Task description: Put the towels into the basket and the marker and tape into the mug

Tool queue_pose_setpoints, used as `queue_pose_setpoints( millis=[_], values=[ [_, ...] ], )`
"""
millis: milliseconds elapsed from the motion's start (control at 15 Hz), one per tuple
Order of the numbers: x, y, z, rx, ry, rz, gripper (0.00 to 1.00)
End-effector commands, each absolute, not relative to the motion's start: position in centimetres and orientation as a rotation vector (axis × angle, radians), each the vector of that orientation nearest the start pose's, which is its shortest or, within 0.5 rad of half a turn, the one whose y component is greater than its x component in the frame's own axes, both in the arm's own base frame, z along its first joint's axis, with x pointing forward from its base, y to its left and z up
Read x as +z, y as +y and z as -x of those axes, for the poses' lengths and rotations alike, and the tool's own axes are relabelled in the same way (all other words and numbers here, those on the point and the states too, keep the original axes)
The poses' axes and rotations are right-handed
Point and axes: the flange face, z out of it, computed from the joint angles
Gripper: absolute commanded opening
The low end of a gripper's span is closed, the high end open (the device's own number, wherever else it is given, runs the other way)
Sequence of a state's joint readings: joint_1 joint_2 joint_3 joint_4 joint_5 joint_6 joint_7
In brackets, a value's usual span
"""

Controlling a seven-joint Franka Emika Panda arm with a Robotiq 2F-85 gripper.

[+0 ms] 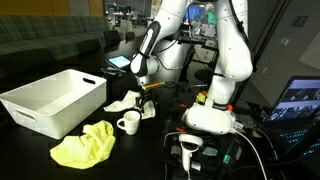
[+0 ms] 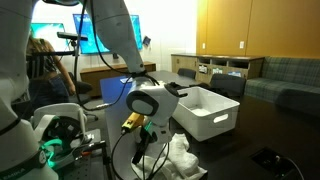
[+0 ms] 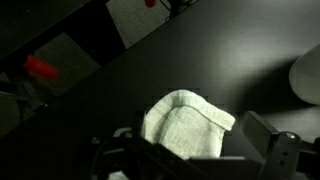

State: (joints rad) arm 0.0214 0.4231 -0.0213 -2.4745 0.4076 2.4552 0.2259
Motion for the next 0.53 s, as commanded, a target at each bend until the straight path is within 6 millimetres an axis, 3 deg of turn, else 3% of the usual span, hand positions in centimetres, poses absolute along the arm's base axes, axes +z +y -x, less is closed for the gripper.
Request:
queue_pose_setpoints(
  millis=[0,467],
  values=[
    [9.8,-1.1,-42.1,0.669,0.928,2.869,1.00],
    [7.0,-1.2,-43.3,0.596,0.848,2.857,1.00]
  ],
)
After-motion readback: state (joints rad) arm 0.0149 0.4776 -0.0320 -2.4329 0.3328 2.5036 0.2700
